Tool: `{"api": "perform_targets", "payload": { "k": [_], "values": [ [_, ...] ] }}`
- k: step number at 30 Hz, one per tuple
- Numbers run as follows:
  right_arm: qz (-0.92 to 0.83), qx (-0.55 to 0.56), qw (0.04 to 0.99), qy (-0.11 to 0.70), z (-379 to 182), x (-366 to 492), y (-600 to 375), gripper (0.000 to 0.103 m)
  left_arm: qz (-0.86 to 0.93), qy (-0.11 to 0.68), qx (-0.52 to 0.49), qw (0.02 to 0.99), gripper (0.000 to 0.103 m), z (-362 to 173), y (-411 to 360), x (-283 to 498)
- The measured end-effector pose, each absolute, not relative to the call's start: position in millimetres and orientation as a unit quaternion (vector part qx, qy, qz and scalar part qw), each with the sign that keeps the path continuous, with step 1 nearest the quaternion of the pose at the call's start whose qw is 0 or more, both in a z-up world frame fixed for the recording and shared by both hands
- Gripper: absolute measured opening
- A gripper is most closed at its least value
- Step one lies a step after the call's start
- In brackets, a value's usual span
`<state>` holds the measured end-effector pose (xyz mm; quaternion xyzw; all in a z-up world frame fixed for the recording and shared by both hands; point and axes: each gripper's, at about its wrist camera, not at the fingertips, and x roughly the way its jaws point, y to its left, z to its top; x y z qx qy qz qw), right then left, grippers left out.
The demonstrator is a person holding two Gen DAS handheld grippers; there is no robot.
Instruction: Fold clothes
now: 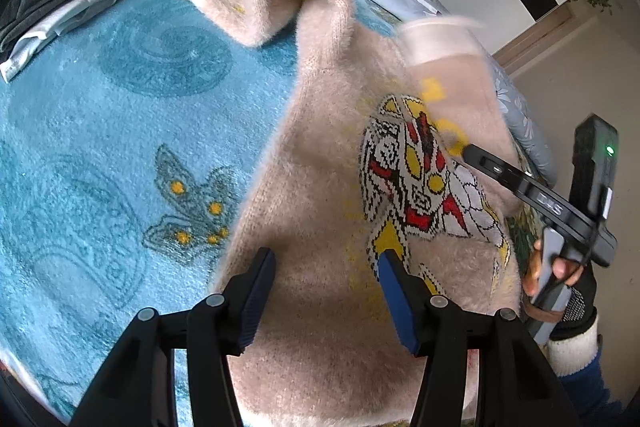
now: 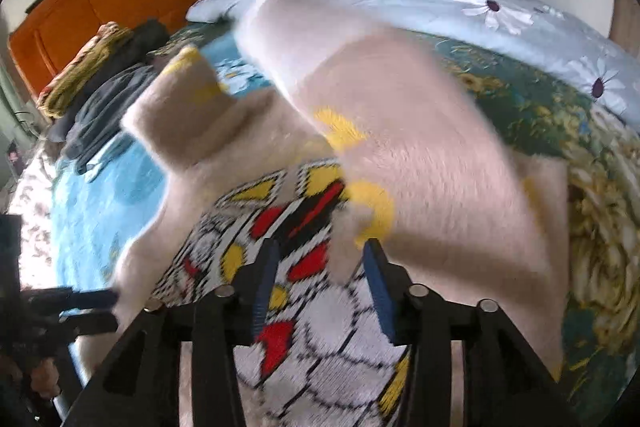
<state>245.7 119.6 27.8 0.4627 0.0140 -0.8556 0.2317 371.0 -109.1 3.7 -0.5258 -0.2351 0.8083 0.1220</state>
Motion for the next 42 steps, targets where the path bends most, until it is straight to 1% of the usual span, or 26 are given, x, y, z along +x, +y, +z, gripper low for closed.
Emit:
{"api": "perform_targets", "payload": {
  "k": [3,4,7,14,19,22,23,25,26,27,30,33,35,39,41,42],
  "values": [
    [-0.86,0.453,0.234,-0.005,37.9,251.7,134.3,0.054,0.809,-0.235,-0.525,0.123,0.06,3.2,-108.0,371.6],
    [-0.861,0.454,0.227,-0.012,38.9,243.9,139.9,0.054,0.809,-0.235,-0.525,0.123,0.06,3.1,-107.9,371.9],
    [-0.865,0.458,0.205,-0.034,42.0,220.5,156.6,0.059,0.809,-0.236,-0.524,0.123,0.06,2.5,-108.1,372.6],
    [-0.869,0.464,0.152,-0.085,48.8,165.7,195.3,0.061,0.809,-0.241,-0.522,0.12,0.06,3.1,-109.4,375.6],
    [-0.84,0.511,0.152,-0.102,22.2,132.8,189.3,0.061,0.807,-0.246,-0.523,0.121,0.06,3.1,-111.1,376.9],
    [-0.819,0.535,0.156,-0.135,6.2,124.2,186.7,0.061,0.806,-0.248,-0.523,0.123,0.06,2.8,-112.6,378.0],
    [-0.819,0.534,0.163,-0.132,6.9,126.7,182.9,0.059,0.805,-0.25,-0.523,0.123,0.06,2.2,-113.2,378.0],
    [-0.821,0.528,0.183,-0.12,11.1,133.8,176.6,0.047,0.804,-0.254,-0.524,0.123,0.06,1.1,-113.8,377.4],
    [-0.822,0.527,0.186,-0.111,14.2,139.2,174.3,0.032,0.803,-0.255,-0.524,0.123,0.06,0.7,-113.9,376.9],
    [-0.823,0.526,0.189,-0.103,17.4,144.7,172.3,0.018,0.803,-0.254,-0.524,0.123,0.06,0.8,-113.6,376.8],
    [-0.833,0.509,0.192,-0.102,30.0,160.2,178.2,0.012,0.805,-0.25,-0.524,0.125,0.06,1.7,-113.1,377.1],
    [-0.851,0.471,0.187,-0.137,47.3,179.8,198.4,0.012,0.804,-0.254,-0.522,0.128,0.06,2.2,-115.2,378.1],
    [-0.876,0.423,0.155,-0.173,61.6,201.3,223.6,0.012,0.803,-0.262,-0.519,0.13,0.061,1.6,-118.0,378.1],
    [-0.931,0.314,0.009,-0.186,83.3,260.3,285.3,0.012,0.799,-0.277,-0.516,0.133,0.061,-0.4,-121.2,376.9],
    [-0.943,0.292,-0.077,-0.144,78.9,278.2,306.7,0.012,0.799,-0.279,-0.515,0.134,0.061,-0.9,-121.3,376.3],
    [-0.936,0.302,-0.097,-0.151,71.2,280.3,317.8,0.012,0.799,-0.281,-0.515,0.134,0.061,-1.2,-121.7,376.0]
  ]
}}
